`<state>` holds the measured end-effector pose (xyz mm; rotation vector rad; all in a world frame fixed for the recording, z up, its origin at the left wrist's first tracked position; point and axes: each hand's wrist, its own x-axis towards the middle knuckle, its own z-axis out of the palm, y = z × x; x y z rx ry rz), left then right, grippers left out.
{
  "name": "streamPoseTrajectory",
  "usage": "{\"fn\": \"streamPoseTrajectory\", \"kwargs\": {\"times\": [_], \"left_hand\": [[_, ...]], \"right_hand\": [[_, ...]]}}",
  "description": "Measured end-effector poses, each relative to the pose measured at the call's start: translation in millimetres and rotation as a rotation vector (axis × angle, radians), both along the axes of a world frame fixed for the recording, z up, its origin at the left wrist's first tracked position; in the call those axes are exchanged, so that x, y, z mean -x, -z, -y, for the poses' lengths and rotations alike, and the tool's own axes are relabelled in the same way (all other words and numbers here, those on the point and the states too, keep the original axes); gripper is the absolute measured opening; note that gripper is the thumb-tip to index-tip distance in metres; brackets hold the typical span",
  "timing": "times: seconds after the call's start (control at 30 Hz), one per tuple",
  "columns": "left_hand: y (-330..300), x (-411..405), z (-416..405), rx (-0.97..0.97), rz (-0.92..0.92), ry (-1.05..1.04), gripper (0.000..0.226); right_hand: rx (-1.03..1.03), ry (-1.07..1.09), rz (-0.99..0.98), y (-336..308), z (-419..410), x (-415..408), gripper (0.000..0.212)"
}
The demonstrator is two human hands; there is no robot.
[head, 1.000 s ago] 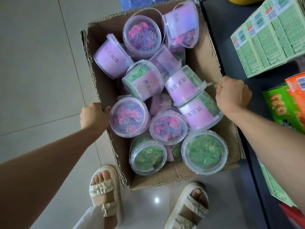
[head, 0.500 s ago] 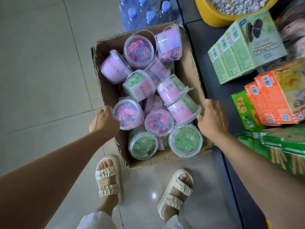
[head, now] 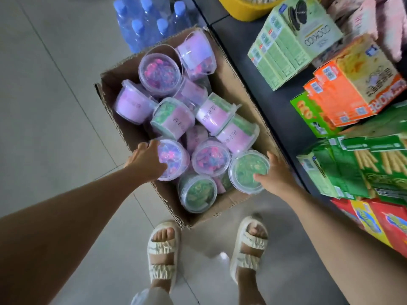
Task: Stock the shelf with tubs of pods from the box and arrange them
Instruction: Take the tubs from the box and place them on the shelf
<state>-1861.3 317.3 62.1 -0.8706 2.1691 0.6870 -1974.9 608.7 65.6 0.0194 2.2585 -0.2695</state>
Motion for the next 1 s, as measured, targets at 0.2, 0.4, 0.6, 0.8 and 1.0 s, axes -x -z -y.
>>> {"fn": "streamPoseTrajectory", "kwargs": {"times": [0.2, 0.4, 0.6, 0.8, 1.0], "left_hand": [[37, 15, 17, -0.038, -0.021, 0.008, 0.061], [62, 13, 16, -0.153, -0.059, -0.248, 0.055], [43, 0, 11, -0.206, -0.127, -0.321, 0.015], [-9, 1, -2, -0.241, -0.228, -0.484, 0.021], [-121, 20, -15, -0.289, -0.397, -0.645, 0.035]], "right_hand": [[0.016, 0.195, -0.058, 33, -1, -6, 0.082], [0.113, 0.185, -0.168, 42, -13, -13, 0.051], [0.285, 0.388, -0.142, 32, -18, -27, 0.03], [0.462, 0.555, -0.158, -17, -7, -25, 0.022], [0.622, 0.801, -0.166, -136, 1, -13, 0.008]]}}
